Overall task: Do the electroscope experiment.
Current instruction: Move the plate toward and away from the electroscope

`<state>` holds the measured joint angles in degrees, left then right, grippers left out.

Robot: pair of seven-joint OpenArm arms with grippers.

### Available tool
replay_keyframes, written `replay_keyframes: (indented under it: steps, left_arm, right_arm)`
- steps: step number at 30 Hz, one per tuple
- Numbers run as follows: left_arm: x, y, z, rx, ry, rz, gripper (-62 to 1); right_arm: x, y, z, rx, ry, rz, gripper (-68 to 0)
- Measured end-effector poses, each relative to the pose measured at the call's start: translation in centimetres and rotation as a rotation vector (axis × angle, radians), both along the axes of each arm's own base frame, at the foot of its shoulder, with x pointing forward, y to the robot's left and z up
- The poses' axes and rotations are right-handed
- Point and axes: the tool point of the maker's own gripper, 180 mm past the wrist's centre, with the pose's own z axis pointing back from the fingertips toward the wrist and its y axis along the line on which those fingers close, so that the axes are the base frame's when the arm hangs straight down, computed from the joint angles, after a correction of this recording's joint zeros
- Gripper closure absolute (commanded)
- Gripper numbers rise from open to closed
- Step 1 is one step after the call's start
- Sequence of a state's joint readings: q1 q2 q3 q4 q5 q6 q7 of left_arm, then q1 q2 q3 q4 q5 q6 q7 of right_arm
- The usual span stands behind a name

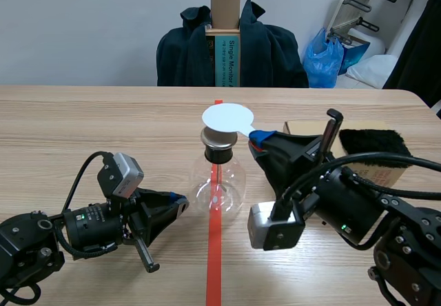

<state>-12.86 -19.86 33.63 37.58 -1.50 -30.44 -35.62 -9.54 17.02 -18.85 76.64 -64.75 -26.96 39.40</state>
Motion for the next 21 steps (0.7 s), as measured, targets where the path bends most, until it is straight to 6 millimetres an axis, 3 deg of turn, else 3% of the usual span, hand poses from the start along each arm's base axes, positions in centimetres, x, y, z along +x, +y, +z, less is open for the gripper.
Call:
replay_keyframes:
  steps: [14,21]
  left_arm:
    - [0.0,0.0,0.0,0.0,0.0,0.0,-2.9]
    - [0.0,0.0,0.0,0.0,0.0,0.0,-2.9]
  right_arm:
    - [3.1,-3.9,-0.1,0.004,0.011,-0.278,-0.7]
    - [3.5,-6.3,0.7,0.028,-0.021,-0.352,-0.7]
